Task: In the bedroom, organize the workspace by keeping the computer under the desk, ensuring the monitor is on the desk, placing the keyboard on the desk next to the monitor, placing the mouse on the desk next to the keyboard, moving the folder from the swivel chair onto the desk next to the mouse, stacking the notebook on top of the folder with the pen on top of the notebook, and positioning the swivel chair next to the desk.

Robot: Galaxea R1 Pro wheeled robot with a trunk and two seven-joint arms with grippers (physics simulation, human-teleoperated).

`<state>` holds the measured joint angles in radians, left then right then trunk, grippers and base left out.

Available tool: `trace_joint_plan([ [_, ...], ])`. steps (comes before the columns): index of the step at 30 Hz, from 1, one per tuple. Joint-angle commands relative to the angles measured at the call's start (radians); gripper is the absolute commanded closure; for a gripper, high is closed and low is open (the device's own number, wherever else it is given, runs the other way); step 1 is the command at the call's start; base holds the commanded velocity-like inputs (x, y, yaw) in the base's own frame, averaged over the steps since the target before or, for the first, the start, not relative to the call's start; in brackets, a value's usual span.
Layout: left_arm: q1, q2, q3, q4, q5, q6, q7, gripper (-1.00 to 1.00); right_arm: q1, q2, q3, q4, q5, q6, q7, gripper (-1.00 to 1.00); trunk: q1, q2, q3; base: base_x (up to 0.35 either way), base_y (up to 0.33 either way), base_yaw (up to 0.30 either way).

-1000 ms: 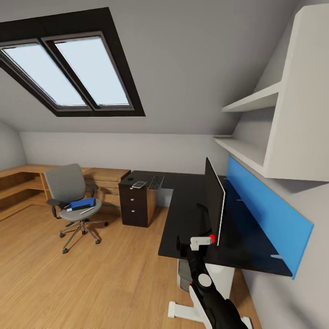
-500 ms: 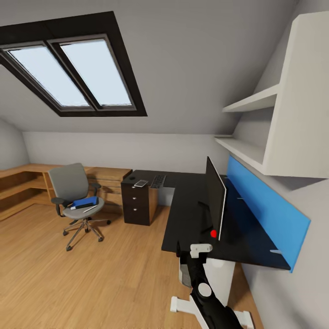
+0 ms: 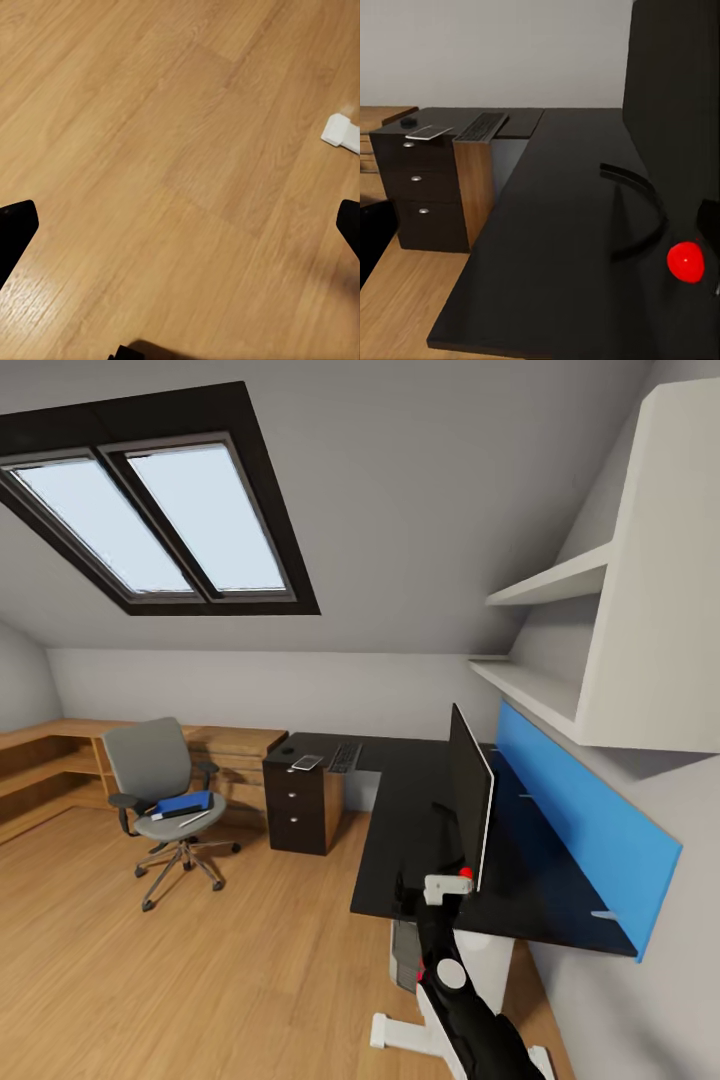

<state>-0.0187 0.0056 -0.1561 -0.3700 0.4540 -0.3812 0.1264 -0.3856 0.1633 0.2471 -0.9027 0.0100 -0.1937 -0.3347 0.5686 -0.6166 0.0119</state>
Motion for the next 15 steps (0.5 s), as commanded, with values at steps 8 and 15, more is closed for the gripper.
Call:
trace_joint_plan([
  [8, 0.000, -0.001, -0.009, 0.000, 0.004, -0.004, 0.008, -1.00, 0.003, -0.076, 0.003, -0.225, -0.027, 0.232, -0.012, -1.00, 0.000, 0.000, 0.000, 0.005, -0.003, 0.000],
  [15, 0.000, -0.001, -0.009, 0.000, 0.004, -0.004, 0.008, -1.00, 0.009, -0.097, 0.003, -0.308, -0.052, 0.260, -0.012, -1.00, 0.000, 0.000, 0.000, 0.000, 0.000, 0.000],
])
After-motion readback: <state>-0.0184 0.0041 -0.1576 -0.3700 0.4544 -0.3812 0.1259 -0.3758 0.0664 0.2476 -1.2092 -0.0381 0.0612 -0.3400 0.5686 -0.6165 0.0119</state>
